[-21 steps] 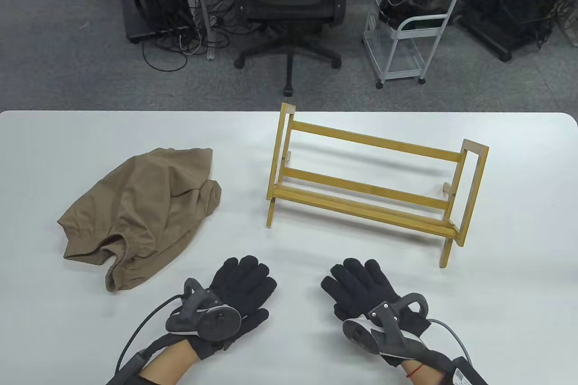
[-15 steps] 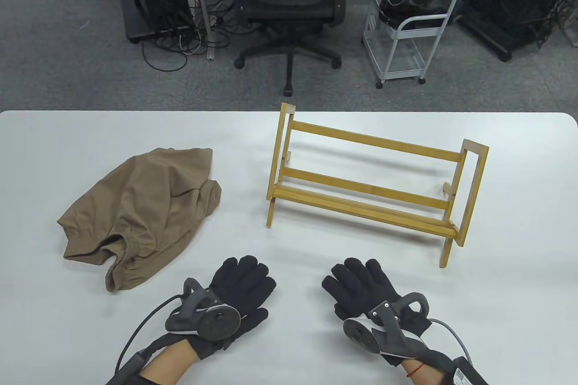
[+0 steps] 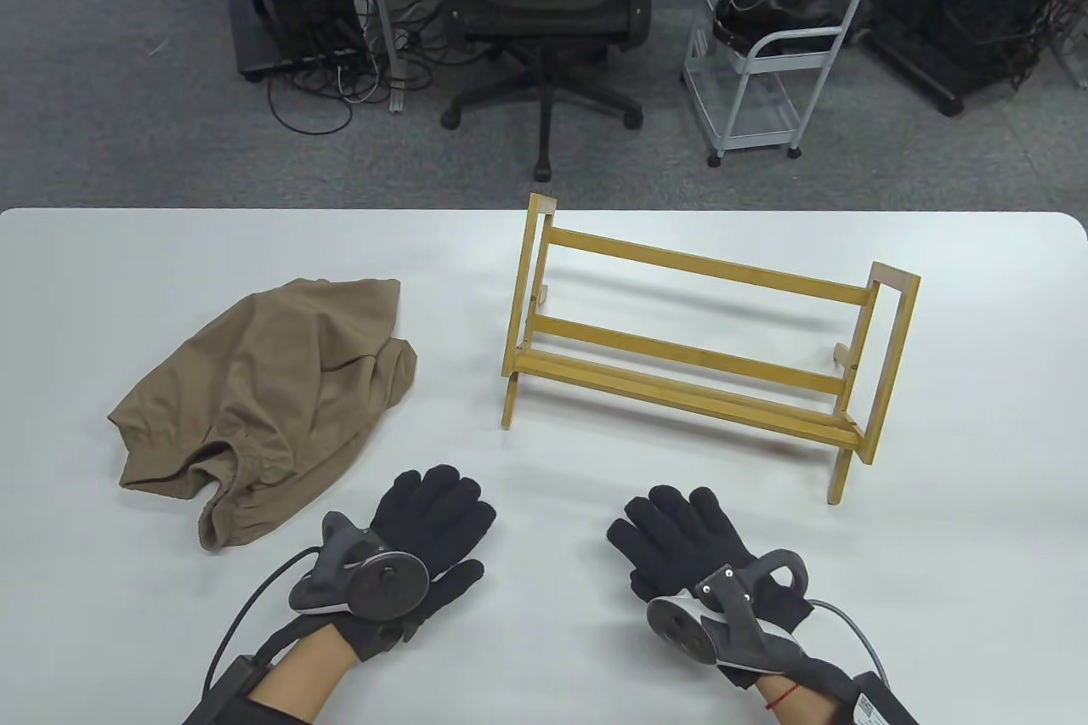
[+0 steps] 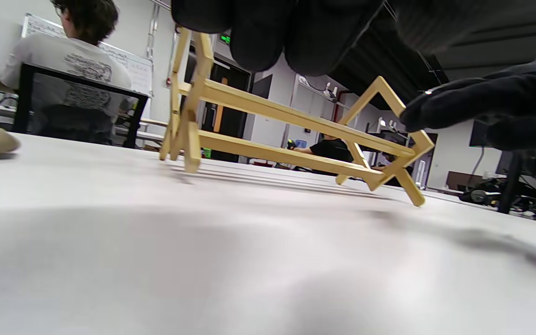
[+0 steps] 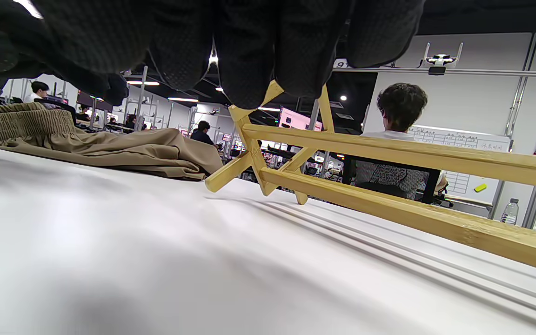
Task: Hang shorts on book rack
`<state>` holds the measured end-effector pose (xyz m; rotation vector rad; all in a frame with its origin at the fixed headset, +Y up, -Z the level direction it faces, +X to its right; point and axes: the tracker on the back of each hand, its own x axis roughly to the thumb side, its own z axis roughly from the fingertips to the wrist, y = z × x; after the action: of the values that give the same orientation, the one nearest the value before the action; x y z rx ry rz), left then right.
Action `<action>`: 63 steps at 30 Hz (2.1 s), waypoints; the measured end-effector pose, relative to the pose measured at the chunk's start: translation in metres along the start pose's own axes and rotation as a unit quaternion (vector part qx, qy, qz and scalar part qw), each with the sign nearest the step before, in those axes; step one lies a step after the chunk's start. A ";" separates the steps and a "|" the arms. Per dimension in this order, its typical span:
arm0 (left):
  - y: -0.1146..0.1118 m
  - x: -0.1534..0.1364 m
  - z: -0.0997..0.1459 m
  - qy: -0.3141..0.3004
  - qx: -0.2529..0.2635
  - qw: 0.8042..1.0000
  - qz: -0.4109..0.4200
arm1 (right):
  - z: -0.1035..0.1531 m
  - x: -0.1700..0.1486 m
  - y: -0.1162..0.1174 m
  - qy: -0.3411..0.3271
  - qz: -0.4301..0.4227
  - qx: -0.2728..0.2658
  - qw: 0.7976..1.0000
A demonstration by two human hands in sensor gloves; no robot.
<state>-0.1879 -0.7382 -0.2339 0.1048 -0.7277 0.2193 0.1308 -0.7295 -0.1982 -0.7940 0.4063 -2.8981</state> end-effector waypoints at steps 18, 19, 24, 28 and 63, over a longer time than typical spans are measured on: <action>0.037 -0.085 0.039 0.171 0.089 0.981 0.003 | 0.001 0.003 -0.002 -0.008 -0.001 -0.012 1.000; 0.038 -0.091 0.042 0.181 0.091 0.979 0.003 | 0.001 0.003 -0.002 -0.008 -0.001 -0.013 1.000; 0.043 -0.117 0.054 0.220 0.098 0.971 0.014 | 0.000 0.004 -0.002 -0.009 0.002 -0.015 1.000; 0.047 -0.140 0.067 0.253 0.110 0.961 0.018 | 0.001 0.005 -0.003 -0.010 0.006 -0.018 1.000; 0.012 -0.208 0.094 0.444 -0.102 0.885 -0.097 | -0.005 -0.004 0.005 0.023 0.008 0.011 1.000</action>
<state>-0.4028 -0.7761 -0.3028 -0.1248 0.1837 -0.0168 0.1321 -0.7321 -0.2058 -0.7194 0.3813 -2.9048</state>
